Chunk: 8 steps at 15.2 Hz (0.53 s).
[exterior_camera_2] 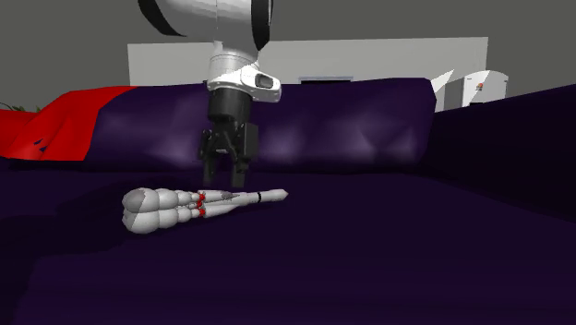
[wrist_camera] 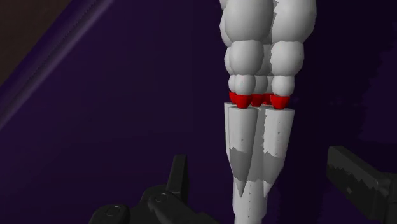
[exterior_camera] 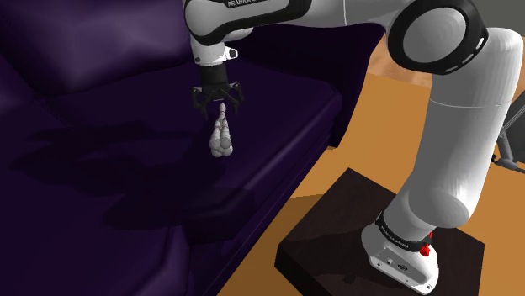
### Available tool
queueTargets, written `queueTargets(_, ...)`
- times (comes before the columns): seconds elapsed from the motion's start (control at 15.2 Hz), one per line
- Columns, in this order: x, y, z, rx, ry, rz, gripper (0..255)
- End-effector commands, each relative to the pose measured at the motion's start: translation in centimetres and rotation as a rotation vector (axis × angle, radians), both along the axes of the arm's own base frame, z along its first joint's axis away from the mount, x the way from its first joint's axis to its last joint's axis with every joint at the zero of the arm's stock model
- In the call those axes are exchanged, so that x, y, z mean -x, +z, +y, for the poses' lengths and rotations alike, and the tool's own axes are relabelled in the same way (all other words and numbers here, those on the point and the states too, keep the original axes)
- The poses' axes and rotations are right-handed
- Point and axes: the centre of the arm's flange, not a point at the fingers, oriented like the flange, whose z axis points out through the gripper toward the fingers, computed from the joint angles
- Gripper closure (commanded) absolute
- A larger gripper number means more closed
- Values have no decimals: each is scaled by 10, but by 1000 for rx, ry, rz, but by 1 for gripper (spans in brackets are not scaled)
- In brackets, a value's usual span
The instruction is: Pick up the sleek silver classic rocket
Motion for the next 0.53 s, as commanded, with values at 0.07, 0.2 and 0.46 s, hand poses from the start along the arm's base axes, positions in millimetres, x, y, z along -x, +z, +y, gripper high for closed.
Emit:
queueTargets(0.07,-2,-16,1,-1,-4,1,0)
queueTargets(0.2,-2,-26,1,-1,-4,1,0)
queueTargets(0.46,-2,-35,0,-1,-4,1,255)
